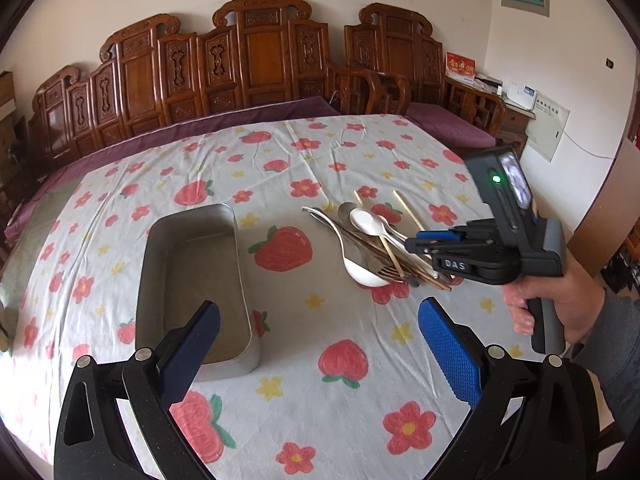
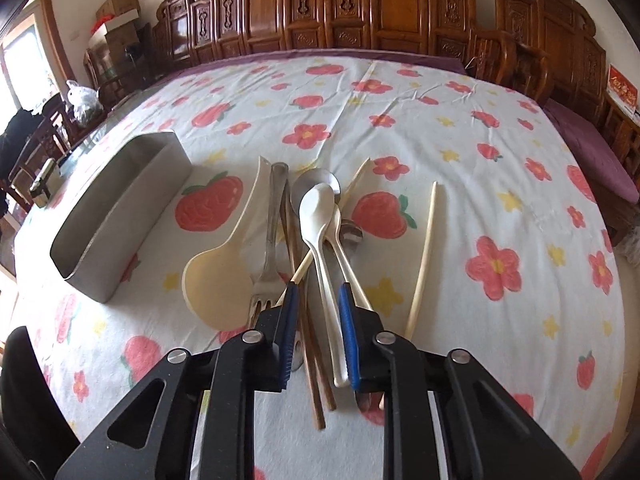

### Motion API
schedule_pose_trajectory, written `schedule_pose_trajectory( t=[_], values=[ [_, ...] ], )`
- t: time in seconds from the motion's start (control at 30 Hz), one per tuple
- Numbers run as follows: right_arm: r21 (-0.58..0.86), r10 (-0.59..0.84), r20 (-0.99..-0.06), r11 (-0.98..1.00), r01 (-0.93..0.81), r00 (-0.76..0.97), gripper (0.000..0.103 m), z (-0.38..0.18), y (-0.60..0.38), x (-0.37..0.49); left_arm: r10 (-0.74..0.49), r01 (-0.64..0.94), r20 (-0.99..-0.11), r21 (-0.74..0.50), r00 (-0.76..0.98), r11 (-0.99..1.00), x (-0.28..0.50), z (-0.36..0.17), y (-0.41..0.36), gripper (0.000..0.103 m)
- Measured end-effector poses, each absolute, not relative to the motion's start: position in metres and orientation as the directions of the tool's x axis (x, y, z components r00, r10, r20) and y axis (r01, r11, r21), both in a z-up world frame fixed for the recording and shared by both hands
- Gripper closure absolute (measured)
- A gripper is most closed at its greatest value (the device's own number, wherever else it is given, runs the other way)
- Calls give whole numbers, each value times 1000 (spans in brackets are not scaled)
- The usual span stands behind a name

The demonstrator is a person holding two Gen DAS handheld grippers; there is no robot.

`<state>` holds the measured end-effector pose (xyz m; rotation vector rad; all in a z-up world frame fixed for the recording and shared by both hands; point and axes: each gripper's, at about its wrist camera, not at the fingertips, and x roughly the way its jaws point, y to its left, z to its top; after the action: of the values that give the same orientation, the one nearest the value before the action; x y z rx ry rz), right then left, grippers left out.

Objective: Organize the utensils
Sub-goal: 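Grasp a white plastic spoon with the right gripper while the left grasps a large cream spoon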

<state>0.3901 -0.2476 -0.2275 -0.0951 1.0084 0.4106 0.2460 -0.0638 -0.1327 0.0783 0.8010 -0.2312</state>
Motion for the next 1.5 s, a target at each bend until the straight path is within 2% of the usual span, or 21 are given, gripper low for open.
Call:
schedule_pose_trajectory(
  t=[0.27, 0.4, 0.57, 0.67, 0.8, 0.87, 0.93, 1.17, 1.33, 1.5],
  values=[
    [77, 237, -878, 927, -366, 415, 87, -250, -242, 409, -173, 246, -742, -12, 648, 969, 257, -144, -75, 7],
    [75, 249, -873, 918, -389, 419, 93, -250, -241, 403, -163, 246, -749, 0, 642, 969, 264, -146, -79, 7],
    [100, 293, -843, 909, -404, 451, 94, -233, -245, 385, -165, 247, -769, -10, 617, 969, 280, -155, -82, 8],
    [104, 304, -833, 906, -409, 462, 94, -222, -249, 372, -165, 254, -779, -8, 605, 967, 292, -160, -88, 16],
    [120, 318, -819, 909, -400, 477, 94, -212, -260, 355, -183, 273, -795, -23, 579, 962, 309, -166, -100, 33],
    [116, 311, -821, 912, -393, 479, 99, -212, -265, 350, -185, 278, -804, -26, 565, 960, 319, -170, -105, 39],
    [118, 303, -825, 918, -379, 477, 99, -214, -271, 347, -191, 277, -818, -40, 543, 960, 330, -176, -109, 48],
    [141, 313, -820, 922, -361, 479, 99, -218, -285, 349, -204, 242, -860, -97, 468, 965, 372, -201, -110, 60],
    [166, 337, -805, 918, -360, 488, 99, -209, -289, 349, -199, 217, -884, -115, 424, 969, 394, -218, -112, 72],
    [176, 342, -800, 919, -353, 493, 99, -204, -293, 352, -187, 218, -895, -103, 406, 970, 405, -226, -122, 76]
  ],
)
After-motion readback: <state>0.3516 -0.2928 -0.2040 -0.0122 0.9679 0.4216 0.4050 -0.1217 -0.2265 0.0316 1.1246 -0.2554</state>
